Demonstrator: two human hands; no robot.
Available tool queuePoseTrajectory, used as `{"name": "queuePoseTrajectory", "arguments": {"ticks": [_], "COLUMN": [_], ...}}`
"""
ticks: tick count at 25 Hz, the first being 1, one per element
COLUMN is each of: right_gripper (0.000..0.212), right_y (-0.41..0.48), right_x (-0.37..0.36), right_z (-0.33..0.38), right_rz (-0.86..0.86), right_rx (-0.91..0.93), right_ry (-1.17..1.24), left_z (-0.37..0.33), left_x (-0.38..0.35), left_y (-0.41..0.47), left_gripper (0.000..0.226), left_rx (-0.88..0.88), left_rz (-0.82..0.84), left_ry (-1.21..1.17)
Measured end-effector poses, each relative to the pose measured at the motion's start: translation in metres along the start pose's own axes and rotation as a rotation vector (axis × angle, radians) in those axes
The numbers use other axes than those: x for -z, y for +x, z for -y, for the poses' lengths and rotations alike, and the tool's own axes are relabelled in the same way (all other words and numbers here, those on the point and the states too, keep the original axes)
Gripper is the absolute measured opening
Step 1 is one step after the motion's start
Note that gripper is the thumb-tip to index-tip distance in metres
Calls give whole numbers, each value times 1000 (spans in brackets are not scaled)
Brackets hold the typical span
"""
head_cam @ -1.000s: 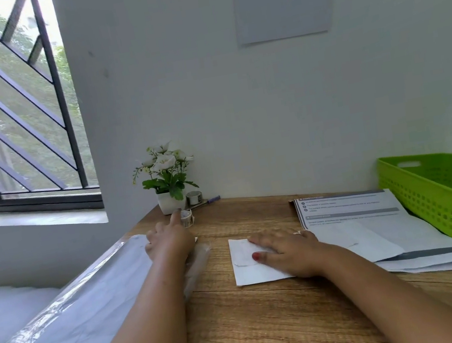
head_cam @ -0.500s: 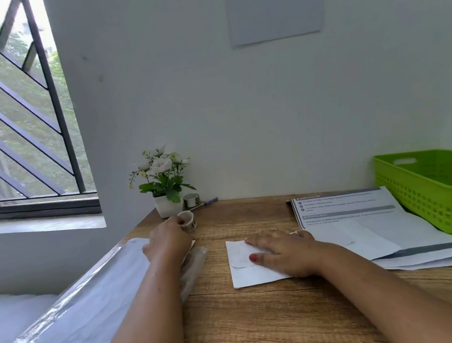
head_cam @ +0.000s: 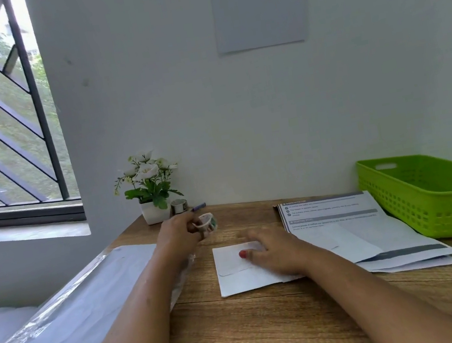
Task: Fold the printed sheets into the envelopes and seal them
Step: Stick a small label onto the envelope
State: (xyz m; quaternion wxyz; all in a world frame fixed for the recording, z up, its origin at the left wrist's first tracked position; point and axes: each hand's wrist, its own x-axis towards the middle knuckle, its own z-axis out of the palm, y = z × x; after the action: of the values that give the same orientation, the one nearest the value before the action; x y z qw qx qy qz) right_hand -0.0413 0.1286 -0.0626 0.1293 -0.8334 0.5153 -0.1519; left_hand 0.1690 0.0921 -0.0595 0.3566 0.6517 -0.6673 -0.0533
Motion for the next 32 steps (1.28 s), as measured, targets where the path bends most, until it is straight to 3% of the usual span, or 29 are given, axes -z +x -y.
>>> {"name": "queuePoseTrajectory", "arguments": {"ticks": [3, 6, 12, 17, 24, 28, 32], "right_gripper": [49, 43, 14, 9, 10, 16, 11], "right_y": [0, -2, 0, 0, 2, 2, -2], "right_x": [6, 9, 9, 10, 17, 18, 20], "right_z": [0, 1, -1, -4, -14, -17, -12], "right_rz": [-226, -370, -493, -501, -601, -570, -520], "right_rx": [16, 12, -29, -41, -110, -149, -150], "right_ry": [247, 293, 180, 165, 239, 436, 651], "left_z": [-24, -42, -46, -47, -41, -33, -23], "left_x": [-4, -8, -11, -13, -15, -10, -5], "left_y": [-8, -14, -17, -20, -16, -15, -15], "left_gripper": [14, 7, 3, 7, 9, 9, 10], "left_rx": [-125, -224, -293, -328, -264, -142, -21], "left_rz": [97, 132, 216, 240, 253, 89, -5], "left_ry": [-138, -141, -132, -135, -23, 221, 302]}}
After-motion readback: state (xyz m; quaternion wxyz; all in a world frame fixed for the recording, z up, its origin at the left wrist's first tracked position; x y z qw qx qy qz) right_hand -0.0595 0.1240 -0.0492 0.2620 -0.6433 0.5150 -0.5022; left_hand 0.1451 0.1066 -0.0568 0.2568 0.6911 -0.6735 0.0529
